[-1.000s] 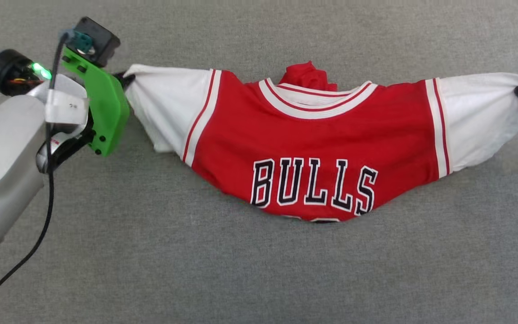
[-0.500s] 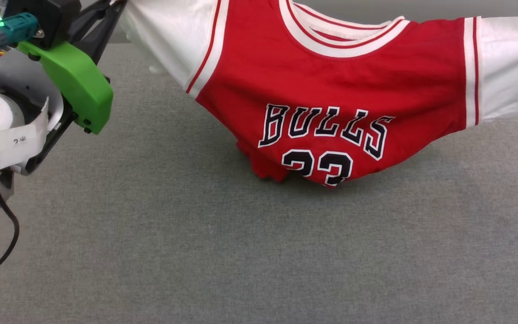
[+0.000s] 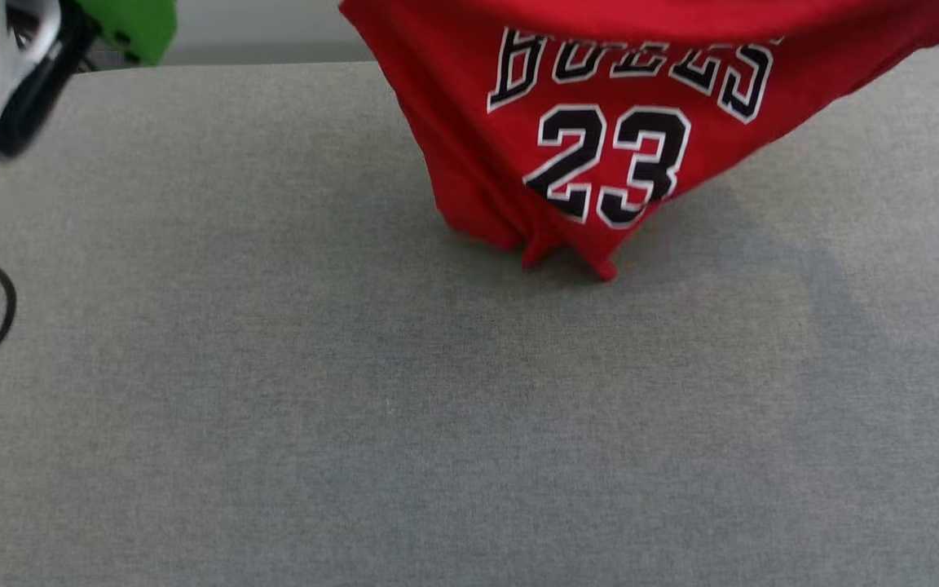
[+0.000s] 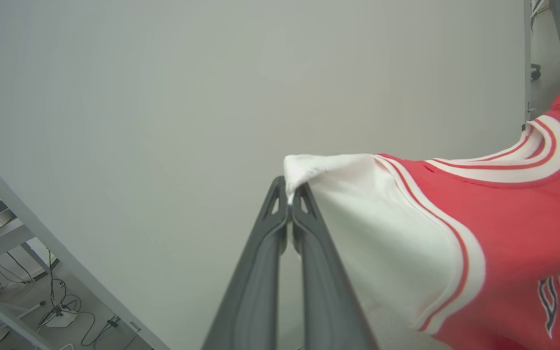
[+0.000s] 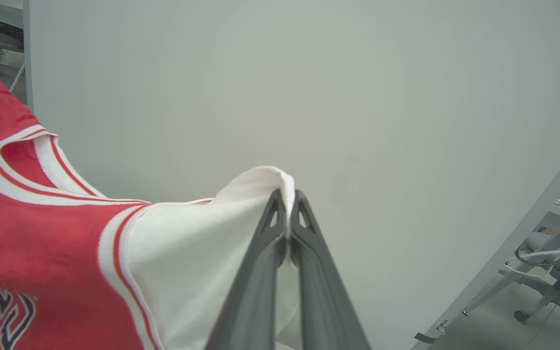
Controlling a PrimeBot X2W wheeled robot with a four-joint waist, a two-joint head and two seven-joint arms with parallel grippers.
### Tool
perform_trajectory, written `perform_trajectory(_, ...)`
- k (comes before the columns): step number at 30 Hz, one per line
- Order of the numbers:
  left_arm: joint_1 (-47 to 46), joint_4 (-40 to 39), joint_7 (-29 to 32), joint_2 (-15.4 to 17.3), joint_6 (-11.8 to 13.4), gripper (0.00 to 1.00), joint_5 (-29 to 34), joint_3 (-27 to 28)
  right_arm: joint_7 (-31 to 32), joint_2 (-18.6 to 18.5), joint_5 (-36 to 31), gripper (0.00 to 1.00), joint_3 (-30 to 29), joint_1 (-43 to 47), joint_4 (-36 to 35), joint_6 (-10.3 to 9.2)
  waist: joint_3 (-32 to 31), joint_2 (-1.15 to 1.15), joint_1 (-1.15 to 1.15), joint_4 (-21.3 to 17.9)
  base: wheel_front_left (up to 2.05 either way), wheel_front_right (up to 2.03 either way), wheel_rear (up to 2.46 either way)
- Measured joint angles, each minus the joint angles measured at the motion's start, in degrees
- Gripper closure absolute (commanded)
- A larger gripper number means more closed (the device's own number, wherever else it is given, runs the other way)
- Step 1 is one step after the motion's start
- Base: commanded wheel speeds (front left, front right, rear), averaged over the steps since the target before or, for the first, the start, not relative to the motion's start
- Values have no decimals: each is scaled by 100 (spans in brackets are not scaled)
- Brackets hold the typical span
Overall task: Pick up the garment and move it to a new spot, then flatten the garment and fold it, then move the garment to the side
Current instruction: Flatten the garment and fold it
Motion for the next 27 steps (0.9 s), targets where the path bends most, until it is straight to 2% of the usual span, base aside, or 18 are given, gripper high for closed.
perform_trajectory(6, -1210, 1028, -110, -500, -303, 100, 174, 143, 49, 256, -379, 100, 480, -1702, 767, 0, 488, 0, 0, -48, 0, 0, 0)
perform_trajectory(14, -2776, 2469, -475, -1076, -569, 100, 699, 230, -456, 664, -1024, 100, 1137, -3867, 2174, 0, 1150, 0, 1, -107, 0, 0, 0)
perform_trajectory(21, -3604, 3526, -786, -1411, -810, 100, 810, 254, -956, 1057, -1200, 100, 1616, -5008, 3294, 1, 1510, 0, 1, -115, 0, 0, 0)
perform_trajectory(27, -3768, 4130, -1109, -1518, -928, 100, 781, 256, -1282, 1303, -1122, 100, 2036, -5420, 3945, 0, 1625, 0, 1, -101, 0, 0, 0)
